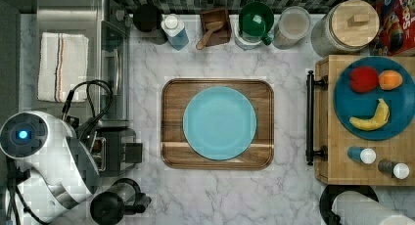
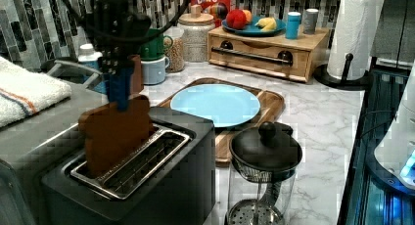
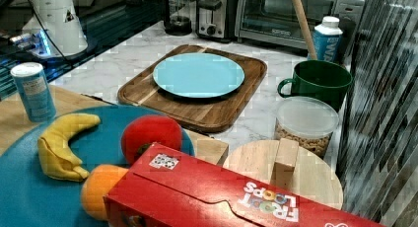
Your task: Pick up the toast.
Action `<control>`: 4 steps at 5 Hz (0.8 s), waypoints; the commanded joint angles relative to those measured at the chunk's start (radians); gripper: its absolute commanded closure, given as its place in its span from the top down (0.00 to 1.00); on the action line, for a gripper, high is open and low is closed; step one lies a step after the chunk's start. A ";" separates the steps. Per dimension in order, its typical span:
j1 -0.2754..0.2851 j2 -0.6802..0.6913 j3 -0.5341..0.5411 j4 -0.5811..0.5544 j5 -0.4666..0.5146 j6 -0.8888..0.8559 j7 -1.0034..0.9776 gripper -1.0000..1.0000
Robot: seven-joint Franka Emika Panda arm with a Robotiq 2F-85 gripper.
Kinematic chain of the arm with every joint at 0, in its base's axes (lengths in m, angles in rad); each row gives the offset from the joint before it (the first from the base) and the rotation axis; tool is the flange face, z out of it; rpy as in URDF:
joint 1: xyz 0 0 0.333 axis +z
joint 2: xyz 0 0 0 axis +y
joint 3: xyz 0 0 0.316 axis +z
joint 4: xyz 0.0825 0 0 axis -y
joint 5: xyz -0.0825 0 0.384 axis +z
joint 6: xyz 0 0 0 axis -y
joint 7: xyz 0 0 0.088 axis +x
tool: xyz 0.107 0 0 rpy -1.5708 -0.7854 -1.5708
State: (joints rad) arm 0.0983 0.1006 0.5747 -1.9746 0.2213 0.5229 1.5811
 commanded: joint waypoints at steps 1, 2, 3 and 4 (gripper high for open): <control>-0.004 -0.090 -0.010 0.262 -0.023 -0.088 -0.121 0.00; -0.033 -0.102 -0.034 0.308 0.017 -0.144 -0.200 0.00; -0.063 -0.113 -0.073 0.373 0.074 -0.228 -0.267 0.00; -0.076 -0.154 -0.120 0.361 0.100 -0.246 -0.331 0.00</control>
State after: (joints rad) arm 0.0746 0.0402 0.4805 -1.7969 0.2563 0.3218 1.3584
